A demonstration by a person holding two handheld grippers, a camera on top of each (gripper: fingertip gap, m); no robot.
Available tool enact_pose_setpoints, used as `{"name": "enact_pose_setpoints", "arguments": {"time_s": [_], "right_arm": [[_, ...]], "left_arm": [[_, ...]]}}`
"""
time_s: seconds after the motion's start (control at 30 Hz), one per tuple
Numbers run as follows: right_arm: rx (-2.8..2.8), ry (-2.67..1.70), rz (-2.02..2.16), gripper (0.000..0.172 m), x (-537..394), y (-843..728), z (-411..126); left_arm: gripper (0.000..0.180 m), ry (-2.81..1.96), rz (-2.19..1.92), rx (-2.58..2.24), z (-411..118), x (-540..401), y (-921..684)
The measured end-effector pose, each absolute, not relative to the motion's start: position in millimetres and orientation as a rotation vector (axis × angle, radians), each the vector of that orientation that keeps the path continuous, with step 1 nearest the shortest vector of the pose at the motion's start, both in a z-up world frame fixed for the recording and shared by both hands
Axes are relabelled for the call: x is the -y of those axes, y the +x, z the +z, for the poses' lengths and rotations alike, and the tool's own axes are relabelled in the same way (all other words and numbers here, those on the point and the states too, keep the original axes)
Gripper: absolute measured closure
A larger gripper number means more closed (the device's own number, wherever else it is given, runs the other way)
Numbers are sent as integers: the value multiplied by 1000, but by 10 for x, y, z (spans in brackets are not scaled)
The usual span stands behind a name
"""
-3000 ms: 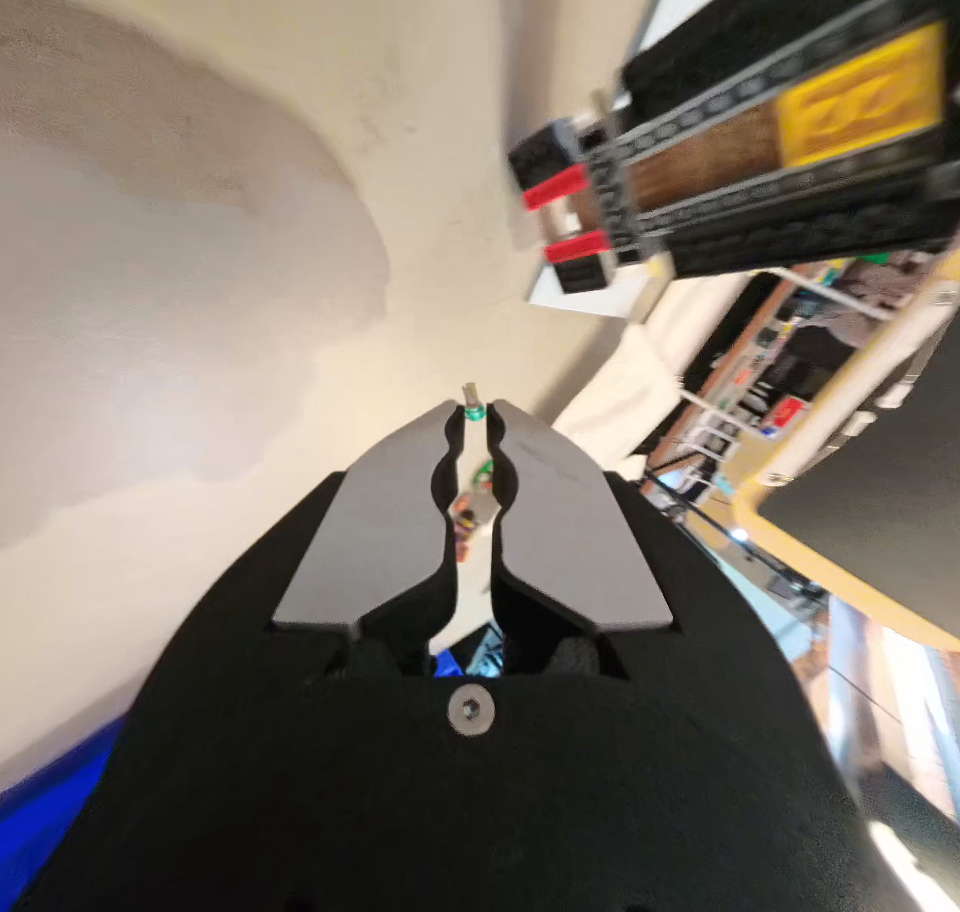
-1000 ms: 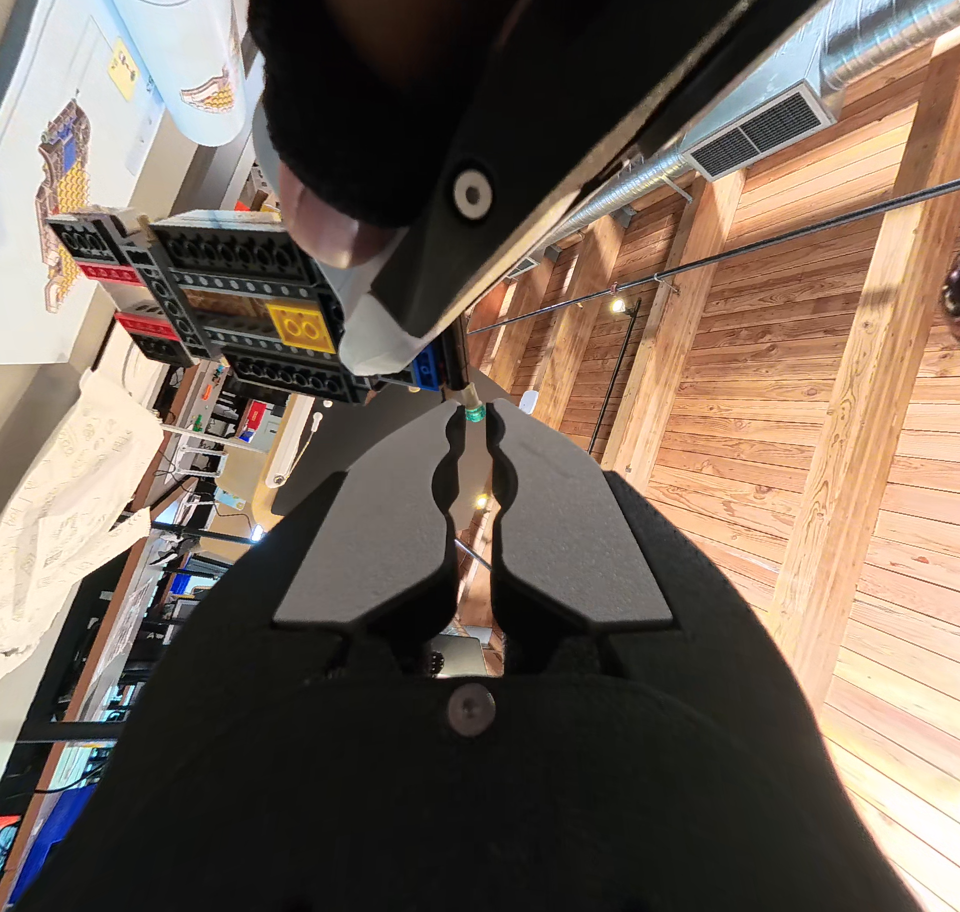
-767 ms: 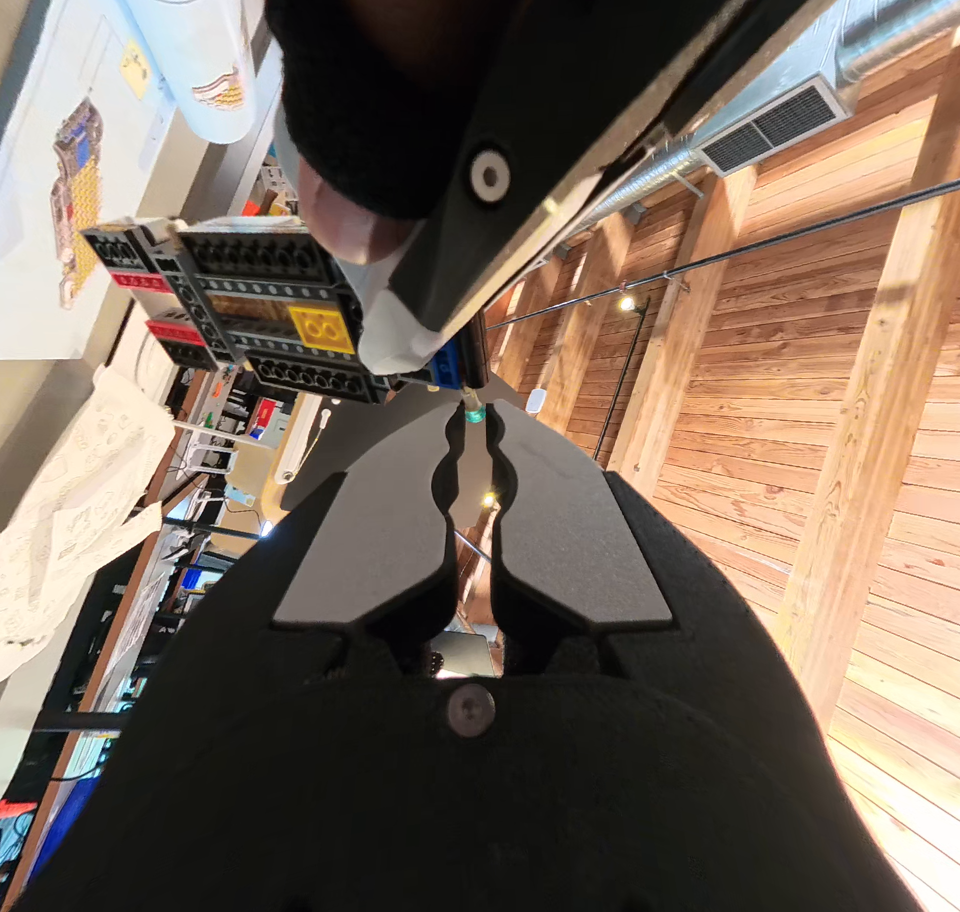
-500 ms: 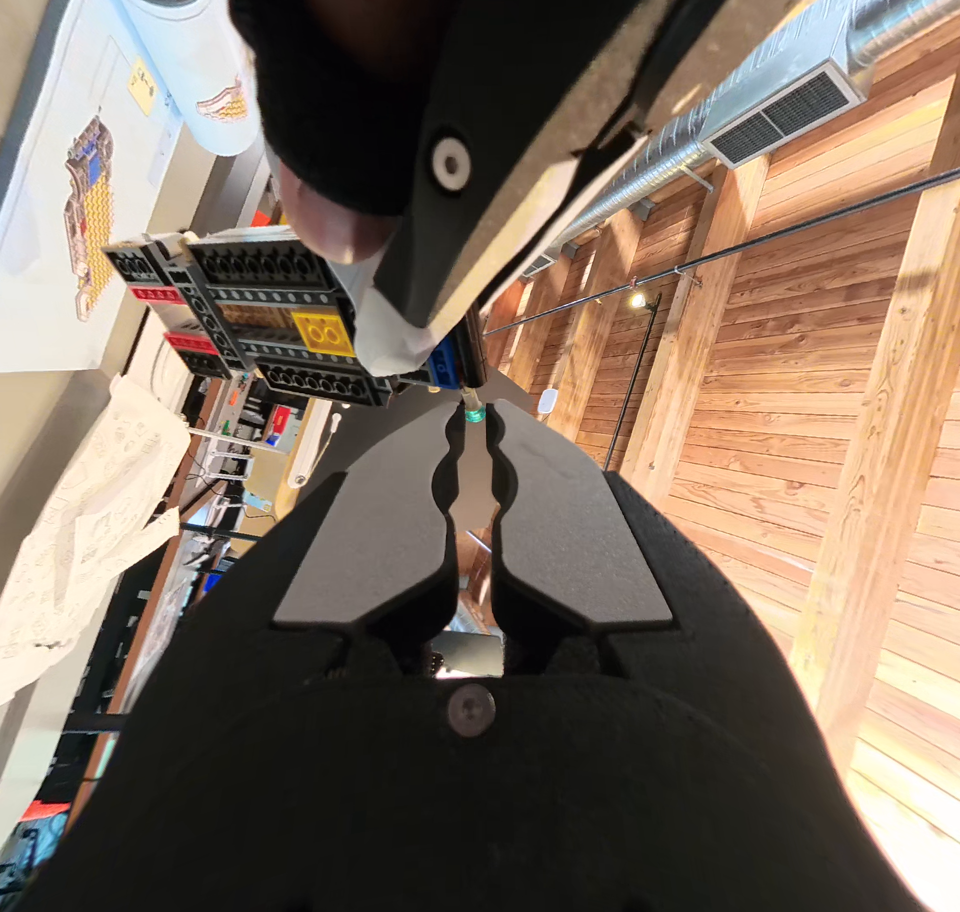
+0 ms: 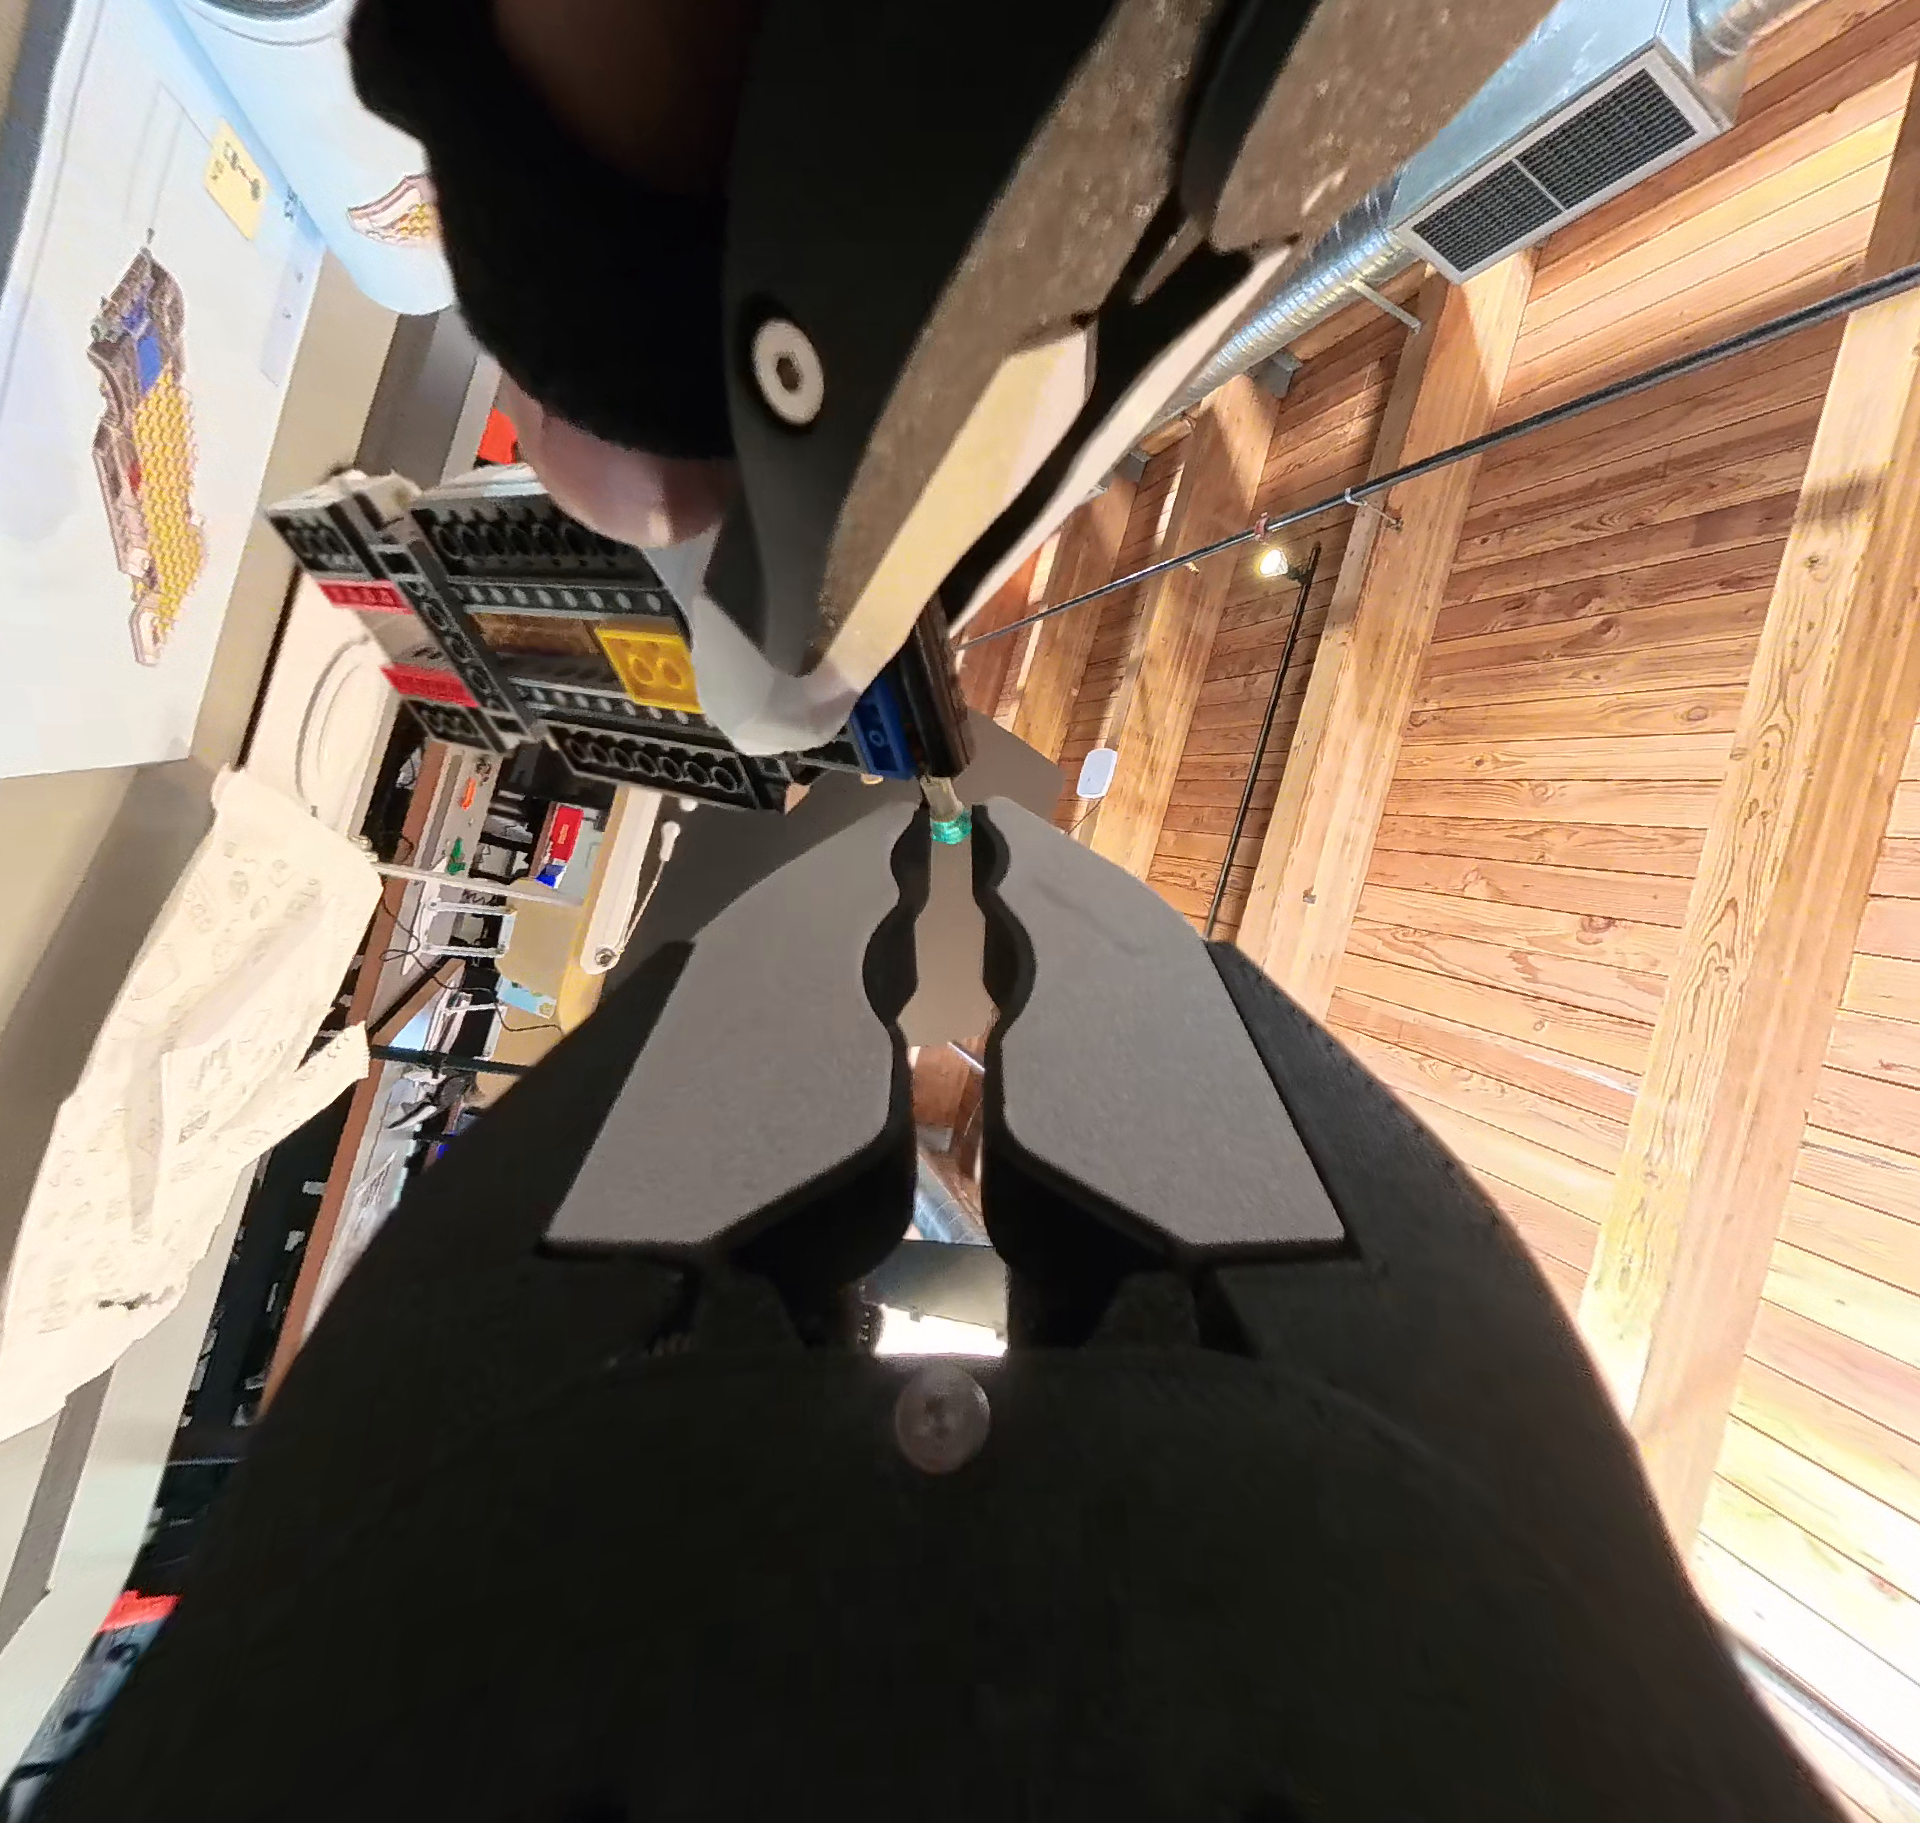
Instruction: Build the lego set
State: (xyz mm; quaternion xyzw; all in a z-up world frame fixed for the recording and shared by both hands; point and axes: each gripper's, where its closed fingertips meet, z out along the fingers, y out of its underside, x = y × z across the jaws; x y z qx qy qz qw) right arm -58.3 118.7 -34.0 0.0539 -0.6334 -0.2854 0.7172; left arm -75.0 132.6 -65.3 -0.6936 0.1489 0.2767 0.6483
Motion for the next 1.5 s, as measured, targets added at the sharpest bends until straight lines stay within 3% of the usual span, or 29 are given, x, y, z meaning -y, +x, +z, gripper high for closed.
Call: {"name": "enact_pose_setpoints", "arguments": {"time_s": [0.47, 1.5], "right_arm": [[1403, 138, -659, 165, -1200, -599, -395], [1396, 97, -630, 165, -1189, -563, -449]], "left_arm": [[158, -1547, 901, -424, -642, -1317, -821], [159, -1488, 1104, -567, -647, -1271, -828]]}}
